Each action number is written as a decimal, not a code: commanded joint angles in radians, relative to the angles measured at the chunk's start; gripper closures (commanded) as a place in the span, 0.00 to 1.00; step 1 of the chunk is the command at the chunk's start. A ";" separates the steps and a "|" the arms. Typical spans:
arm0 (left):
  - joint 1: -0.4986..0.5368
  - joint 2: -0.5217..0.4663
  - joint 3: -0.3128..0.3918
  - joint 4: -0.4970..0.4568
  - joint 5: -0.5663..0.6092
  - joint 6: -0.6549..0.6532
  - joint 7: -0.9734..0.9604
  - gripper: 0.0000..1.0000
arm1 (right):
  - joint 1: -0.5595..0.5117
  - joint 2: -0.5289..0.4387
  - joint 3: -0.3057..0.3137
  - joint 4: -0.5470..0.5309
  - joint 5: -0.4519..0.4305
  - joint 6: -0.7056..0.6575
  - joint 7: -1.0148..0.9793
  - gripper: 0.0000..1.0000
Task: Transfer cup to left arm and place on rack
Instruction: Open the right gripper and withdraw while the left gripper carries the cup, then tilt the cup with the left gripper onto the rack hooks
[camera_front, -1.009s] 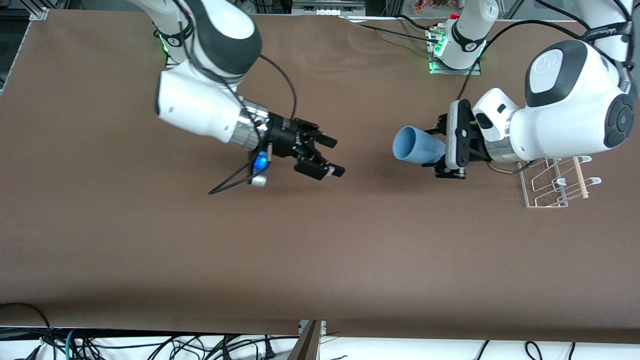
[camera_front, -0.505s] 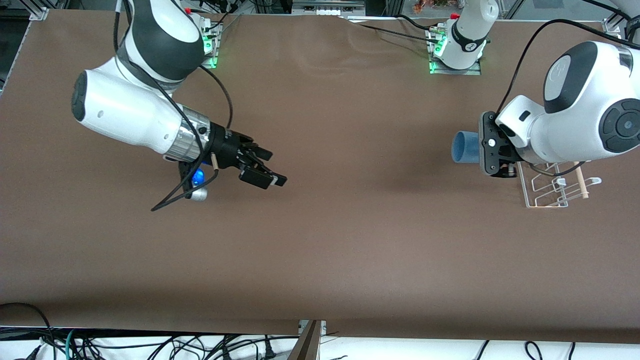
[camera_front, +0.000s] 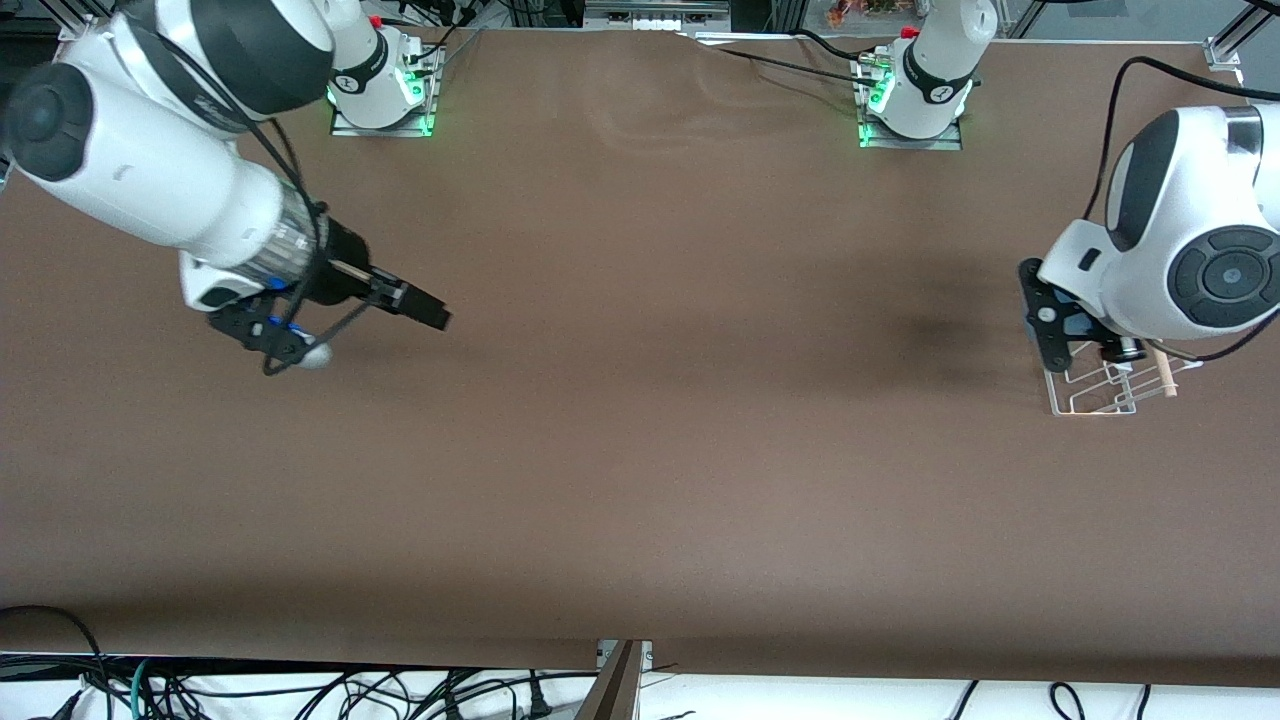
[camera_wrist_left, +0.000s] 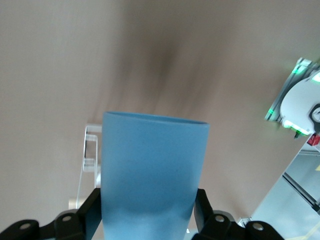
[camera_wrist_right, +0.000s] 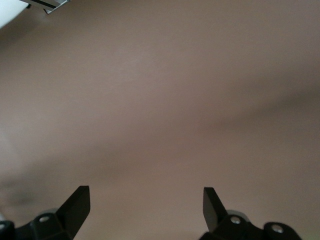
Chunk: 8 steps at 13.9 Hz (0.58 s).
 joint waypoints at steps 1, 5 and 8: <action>-0.010 0.048 0.003 0.021 0.153 -0.026 -0.084 0.90 | -0.112 -0.105 0.005 -0.122 -0.087 -0.023 -0.252 0.00; -0.022 0.145 0.002 0.021 0.394 -0.107 -0.292 0.88 | -0.161 -0.125 -0.081 -0.146 -0.141 -0.017 -0.502 0.00; -0.010 0.211 0.003 0.019 0.476 -0.111 -0.430 0.88 | -0.163 -0.103 -0.081 -0.113 -0.210 -0.029 -0.523 0.00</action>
